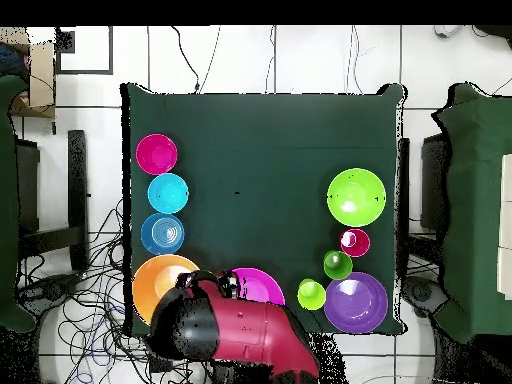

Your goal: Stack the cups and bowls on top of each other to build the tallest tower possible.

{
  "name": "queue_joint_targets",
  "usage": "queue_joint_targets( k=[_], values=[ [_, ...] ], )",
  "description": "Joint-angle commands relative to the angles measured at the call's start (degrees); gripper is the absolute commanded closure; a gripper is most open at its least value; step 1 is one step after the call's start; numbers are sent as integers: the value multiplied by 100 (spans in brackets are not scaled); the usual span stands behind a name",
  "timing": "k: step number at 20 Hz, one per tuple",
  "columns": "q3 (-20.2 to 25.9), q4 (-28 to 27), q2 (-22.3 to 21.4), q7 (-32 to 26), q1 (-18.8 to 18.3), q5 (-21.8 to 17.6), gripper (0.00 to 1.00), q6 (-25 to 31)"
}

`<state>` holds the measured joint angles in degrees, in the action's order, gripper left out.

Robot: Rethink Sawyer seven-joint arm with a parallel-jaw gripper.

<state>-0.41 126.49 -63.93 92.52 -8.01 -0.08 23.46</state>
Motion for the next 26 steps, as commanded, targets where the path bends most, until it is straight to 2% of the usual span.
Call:
queue_joint_targets(
  k=[1, 7, 11, 17, 23, 26],
  values=[
    [421, 577, 426, 286, -500, -328, 0, -545],
    [553, 707, 466, 82, -936, -586, 0, -803],
    [480, 707, 509, 84, -1127, -790, 0, -807],
    [584, 759, 929, 200, -1541, -1033, 0, -1251],
    [372, 711, 1287, 485, -1513, -1319, 0, -1687],
    [280, 612, 1614, 560, -1537, -1495, 0, -2021]
  ],
)
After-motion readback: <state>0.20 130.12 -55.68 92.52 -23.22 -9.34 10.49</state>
